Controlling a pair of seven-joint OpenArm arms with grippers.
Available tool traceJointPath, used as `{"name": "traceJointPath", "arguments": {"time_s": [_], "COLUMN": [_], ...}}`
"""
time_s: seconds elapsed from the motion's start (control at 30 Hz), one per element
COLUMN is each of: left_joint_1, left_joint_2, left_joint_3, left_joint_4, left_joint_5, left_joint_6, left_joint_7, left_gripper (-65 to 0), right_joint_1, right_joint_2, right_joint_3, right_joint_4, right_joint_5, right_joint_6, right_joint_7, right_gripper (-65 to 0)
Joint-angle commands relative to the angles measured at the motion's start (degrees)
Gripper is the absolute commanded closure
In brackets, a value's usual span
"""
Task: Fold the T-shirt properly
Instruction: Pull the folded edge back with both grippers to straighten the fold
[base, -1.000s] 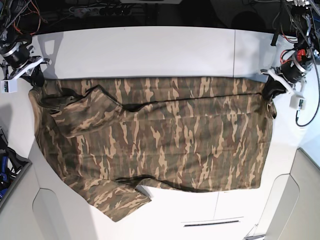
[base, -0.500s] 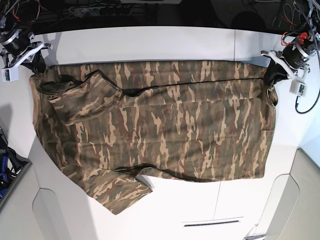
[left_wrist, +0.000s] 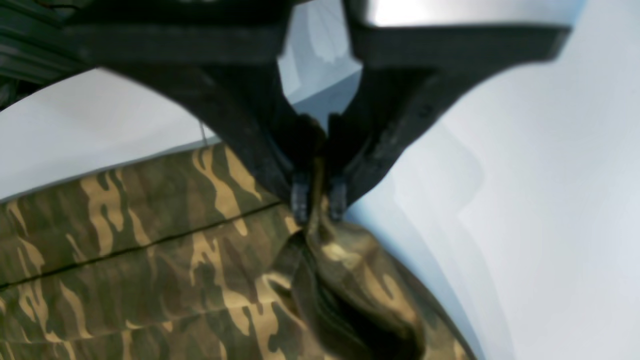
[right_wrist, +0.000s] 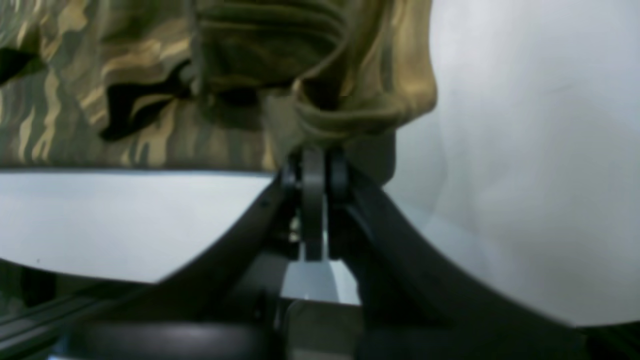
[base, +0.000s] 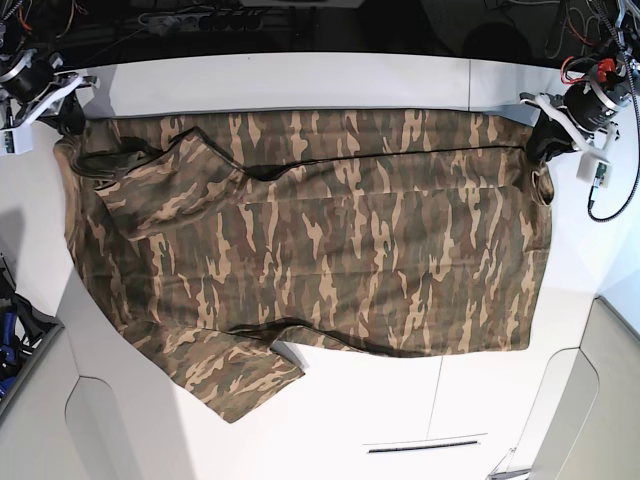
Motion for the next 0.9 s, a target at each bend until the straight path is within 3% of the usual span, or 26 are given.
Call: {"name": "traceJointPath", "arguments": {"time_s": [0.0,0.33,0.87], "left_joint_1": [0.02,4.42,5.86], "left_joint_2": [-0.96,-0.94,-0.94], "left_joint_3": [-0.50,-0.48,-0.48], "left_joint_4": [1.11,6.58,7.52], "left_joint_5": [-0.59,-0.57,1.88], "left_joint_6": [-0.42,-0.39,-0.31], "left_joint_7": [-0.26,0.76,1.22], "left_gripper": [0.0,0.0,0.0], "right_joint_1": [-0.20,-1.49,-4.31], "right_joint_2": [0.94,0.92,0.92], "right_joint_3": [1.14,6.95,7.61], "right_joint_4": [0.96,0.94,0.90], "right_joint_5": [0.96,7.13,8.33], "right_joint_6": [0.15,0.15,0.11], "right_joint_7": [0.17,-4.20,-4.83], "right_gripper": [0.0,0.0,0.0]}}
